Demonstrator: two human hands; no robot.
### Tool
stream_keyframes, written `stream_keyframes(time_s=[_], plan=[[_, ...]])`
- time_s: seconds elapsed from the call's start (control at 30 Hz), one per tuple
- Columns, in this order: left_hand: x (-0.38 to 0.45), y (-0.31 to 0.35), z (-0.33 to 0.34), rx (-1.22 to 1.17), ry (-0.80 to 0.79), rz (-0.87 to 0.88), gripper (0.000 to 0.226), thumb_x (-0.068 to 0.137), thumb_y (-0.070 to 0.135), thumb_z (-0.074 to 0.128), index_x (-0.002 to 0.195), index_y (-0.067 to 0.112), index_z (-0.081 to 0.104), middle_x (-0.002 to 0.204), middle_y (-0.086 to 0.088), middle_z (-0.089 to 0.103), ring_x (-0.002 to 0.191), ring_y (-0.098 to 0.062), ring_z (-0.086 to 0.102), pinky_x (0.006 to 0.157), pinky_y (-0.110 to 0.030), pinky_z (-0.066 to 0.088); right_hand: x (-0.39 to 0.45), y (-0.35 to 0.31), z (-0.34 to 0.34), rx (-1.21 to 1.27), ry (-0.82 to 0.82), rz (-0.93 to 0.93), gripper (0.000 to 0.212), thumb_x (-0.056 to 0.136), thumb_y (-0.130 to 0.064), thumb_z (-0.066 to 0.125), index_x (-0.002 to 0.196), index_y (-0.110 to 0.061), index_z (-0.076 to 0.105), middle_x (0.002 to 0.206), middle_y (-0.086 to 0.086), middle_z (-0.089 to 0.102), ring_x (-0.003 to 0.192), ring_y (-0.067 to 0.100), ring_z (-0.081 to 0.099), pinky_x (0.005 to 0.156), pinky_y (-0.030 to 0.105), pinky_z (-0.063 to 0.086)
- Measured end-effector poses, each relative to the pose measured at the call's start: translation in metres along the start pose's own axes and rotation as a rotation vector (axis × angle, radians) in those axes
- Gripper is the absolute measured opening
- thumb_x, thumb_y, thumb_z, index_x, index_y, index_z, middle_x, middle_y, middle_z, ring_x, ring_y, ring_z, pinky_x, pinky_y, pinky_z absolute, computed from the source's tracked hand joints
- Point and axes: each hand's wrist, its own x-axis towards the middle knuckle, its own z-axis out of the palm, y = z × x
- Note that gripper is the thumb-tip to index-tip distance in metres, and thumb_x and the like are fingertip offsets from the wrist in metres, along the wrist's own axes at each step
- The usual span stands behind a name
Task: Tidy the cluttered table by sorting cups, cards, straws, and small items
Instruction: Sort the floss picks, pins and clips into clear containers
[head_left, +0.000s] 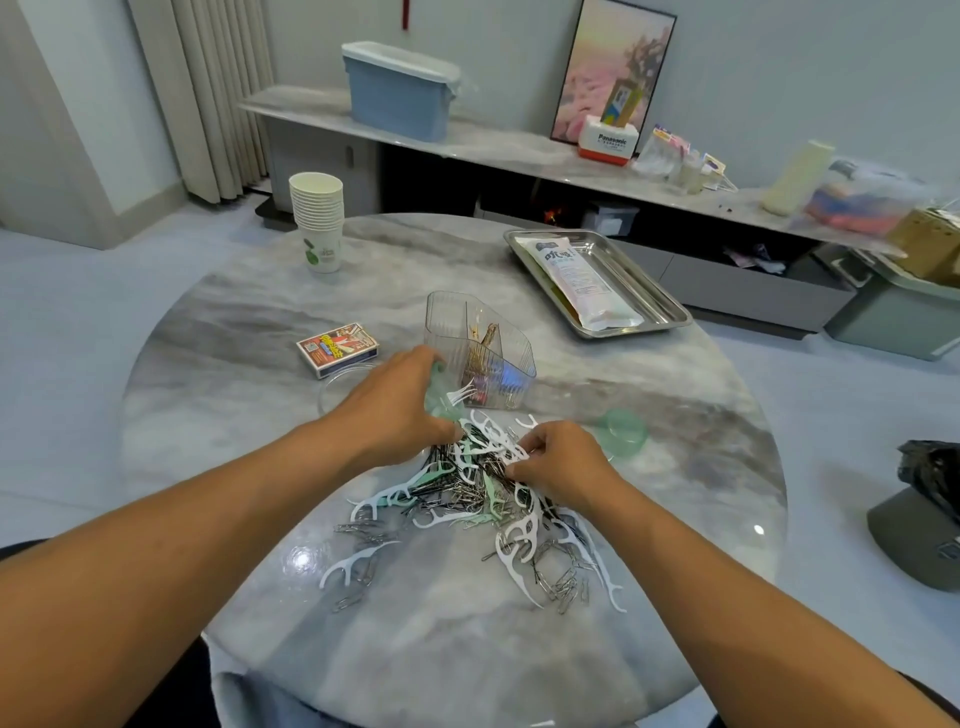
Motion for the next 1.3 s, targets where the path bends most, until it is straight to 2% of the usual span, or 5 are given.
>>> stream_keyframes(time_s=[0.2,0.4,0.57,0.9,1.3], plan=[[0.002,0.005,0.003,0.033,-0.038,0.013,0.081,0.072,0.05,0.085,0.136,0.024,0.044,0.118,0.005,0.053,0.101,-0.015,0.055,0.082,-0.034,0.05,0.005,0.006,-0.016,0.032,0.02,-0.006,0.033,0.087,-0.018,0.072,0.12,-0.017,0.072,0.102,-0.001,0.075,0.077,0.015,0.071,0.084,0.042,0.061],[0.001,0.008,0.006,0.053,-0.025,0.018,0.082,0.072,0.052,0.084,0.138,0.026,0.043,0.116,0.006,0.053,0.102,-0.016,0.055,0.086,-0.037,0.051,0.005,0.013,-0.033,0.176,0.009,-0.028,0.008,0.093,-0.015,0.073,0.098,-0.011,0.078,0.09,0.007,0.076,0.038,0.0,0.047,0.04,0.016,0.039],[0.001,0.013,0.009,0.093,-0.004,0.059,0.085,0.07,0.054,0.085,0.139,0.025,0.043,0.122,0.005,0.056,0.104,-0.016,0.054,0.089,-0.036,0.051,0.006,0.016,-0.038,0.38,0.02,-0.045,0.015,0.09,-0.021,0.077,0.077,-0.013,0.079,0.083,0.01,0.078,0.068,0.019,0.057,0.069,0.038,0.048],[-0.003,0.014,0.018,0.158,-0.048,0.072,0.096,0.069,0.067,0.078,0.145,0.026,0.037,0.133,0.002,0.051,0.111,-0.017,0.052,0.09,-0.036,0.048,-0.004,-0.001,-0.058,0.59,-0.021,-0.232,0.01,0.098,-0.011,0.065,0.105,-0.01,0.073,0.085,0.005,0.073,0.064,0.006,0.063,0.057,0.011,0.044],[-0.003,0.014,0.026,0.093,-0.086,0.147,0.095,0.066,0.061,0.084,0.145,0.034,0.038,0.136,0.008,0.046,0.123,-0.015,0.049,0.094,-0.035,0.046,-0.012,-0.022,-0.038,0.408,-0.096,-0.411,0.015,0.08,-0.012,0.086,0.092,-0.019,0.08,0.081,-0.005,0.077,0.078,0.006,0.071,0.082,0.029,0.058]])
